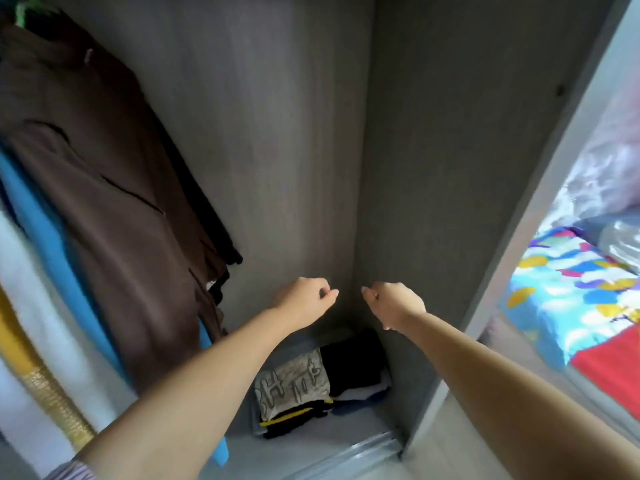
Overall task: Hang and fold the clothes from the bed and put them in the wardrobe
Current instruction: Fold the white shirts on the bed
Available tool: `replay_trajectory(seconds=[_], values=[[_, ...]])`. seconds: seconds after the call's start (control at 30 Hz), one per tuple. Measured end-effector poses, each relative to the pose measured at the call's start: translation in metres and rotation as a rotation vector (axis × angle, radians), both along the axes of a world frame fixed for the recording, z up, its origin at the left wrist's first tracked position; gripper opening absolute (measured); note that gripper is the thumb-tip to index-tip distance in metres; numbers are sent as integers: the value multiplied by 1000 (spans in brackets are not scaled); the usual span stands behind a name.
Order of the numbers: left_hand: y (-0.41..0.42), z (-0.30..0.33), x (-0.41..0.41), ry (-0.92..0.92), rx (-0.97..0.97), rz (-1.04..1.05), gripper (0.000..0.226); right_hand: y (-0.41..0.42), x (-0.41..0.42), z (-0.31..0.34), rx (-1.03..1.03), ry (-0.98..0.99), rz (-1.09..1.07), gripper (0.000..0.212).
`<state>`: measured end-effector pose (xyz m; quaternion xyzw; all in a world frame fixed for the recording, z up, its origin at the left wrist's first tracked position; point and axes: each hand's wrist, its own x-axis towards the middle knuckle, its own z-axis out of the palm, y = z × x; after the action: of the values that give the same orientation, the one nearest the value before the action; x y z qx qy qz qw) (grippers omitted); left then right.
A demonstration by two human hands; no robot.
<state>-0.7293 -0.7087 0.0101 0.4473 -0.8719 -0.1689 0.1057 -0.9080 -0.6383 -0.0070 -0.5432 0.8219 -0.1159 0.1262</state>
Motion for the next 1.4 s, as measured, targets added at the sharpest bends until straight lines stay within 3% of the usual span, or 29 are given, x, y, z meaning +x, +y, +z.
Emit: replay_trajectory(seconds=[0.23, 0.37, 0.6, 0.87, 1.03, 1.23, 1.4], values=[[83, 0, -94, -39, 10, -280, 31, 126, -71, 19, -22, -10, -283, 47], [145, -3, -166, -72, -40, -498, 32, 213, -118, 25, -18, -53, -451, 34], [246, -2, -302, -78, -16, -729, 36, 365, -218, 19, 88, -25, -732, 48], [359, -6, -442, -50, 94, -858, 36, 501, -340, 15, 149, -61, -852, 55], [383, -18, -508, -117, 82, -901, 35, 524, -408, -2, 193, -129, -852, 54], [350, -59, -593, -218, 117, -891, 38, 493, -479, -45, 242, -207, -821, 53], [325, -80, -695, -271, 76, -1004, 37, 476, -562, -75, 261, -232, -906, 49]])
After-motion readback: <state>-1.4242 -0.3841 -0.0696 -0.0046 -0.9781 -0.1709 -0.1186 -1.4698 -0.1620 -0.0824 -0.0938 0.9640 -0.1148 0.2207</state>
